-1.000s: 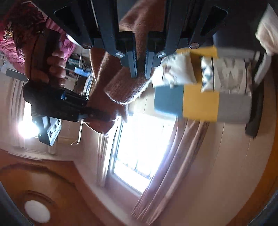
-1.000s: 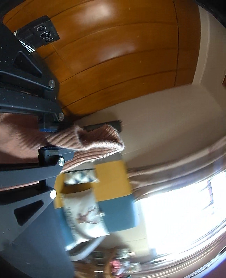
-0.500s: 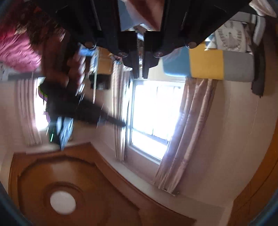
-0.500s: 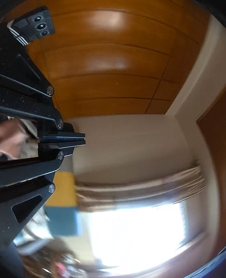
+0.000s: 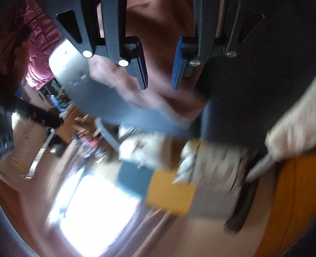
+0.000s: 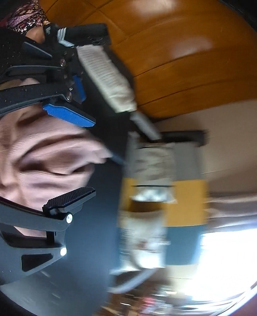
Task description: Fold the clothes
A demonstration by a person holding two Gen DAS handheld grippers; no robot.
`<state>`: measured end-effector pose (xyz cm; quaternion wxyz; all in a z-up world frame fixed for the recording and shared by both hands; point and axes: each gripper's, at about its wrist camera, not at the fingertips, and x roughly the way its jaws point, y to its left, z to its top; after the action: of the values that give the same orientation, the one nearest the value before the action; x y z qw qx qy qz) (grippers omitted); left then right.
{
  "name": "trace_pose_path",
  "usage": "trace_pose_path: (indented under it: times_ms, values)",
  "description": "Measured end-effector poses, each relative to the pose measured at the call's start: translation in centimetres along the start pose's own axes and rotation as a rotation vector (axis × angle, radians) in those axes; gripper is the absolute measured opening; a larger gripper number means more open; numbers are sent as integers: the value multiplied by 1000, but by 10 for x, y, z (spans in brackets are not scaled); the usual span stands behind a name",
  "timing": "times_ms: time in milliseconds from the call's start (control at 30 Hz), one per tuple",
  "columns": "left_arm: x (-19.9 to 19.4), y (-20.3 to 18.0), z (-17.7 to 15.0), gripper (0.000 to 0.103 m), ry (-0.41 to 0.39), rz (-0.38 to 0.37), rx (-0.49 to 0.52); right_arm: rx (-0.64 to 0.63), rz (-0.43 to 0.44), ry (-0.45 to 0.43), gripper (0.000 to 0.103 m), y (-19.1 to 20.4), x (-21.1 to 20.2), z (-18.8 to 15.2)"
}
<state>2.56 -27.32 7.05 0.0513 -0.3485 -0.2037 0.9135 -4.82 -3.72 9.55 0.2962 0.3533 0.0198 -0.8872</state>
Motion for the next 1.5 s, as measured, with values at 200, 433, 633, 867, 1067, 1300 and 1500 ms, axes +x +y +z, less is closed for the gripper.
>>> trace_pose_path:
  times_ms: [200, 433, 633, 867, 1067, 1300, 1500]
  values:
    - [33, 49, -15, 31, 83, -40, -265, -48, 25, 155, 67, 14, 79, -5]
    - [30, 40, -22, 31, 19, -15, -128, -138, -41, 273, 64, 34, 152, -2]
    - [30, 44, -20, 31, 35, -40, -134, -8, -63, 270, 6, 2, 165, -8]
    - [34, 38, -8, 31, 15, -81, -128, 214, -120, 44, 5, -65, 63, -22]
    - [54, 4, 8, 31, 38, -83, 1, 419, -205, 65, 5, -132, 14, -85]
    - [98, -53, 29, 31, 152, -59, 252, 644, -146, 154, 5, -180, 18, -160]
    - [126, -67, 46, 31, 283, -224, 228, 588, -155, 142, 6, -166, 12, -161]
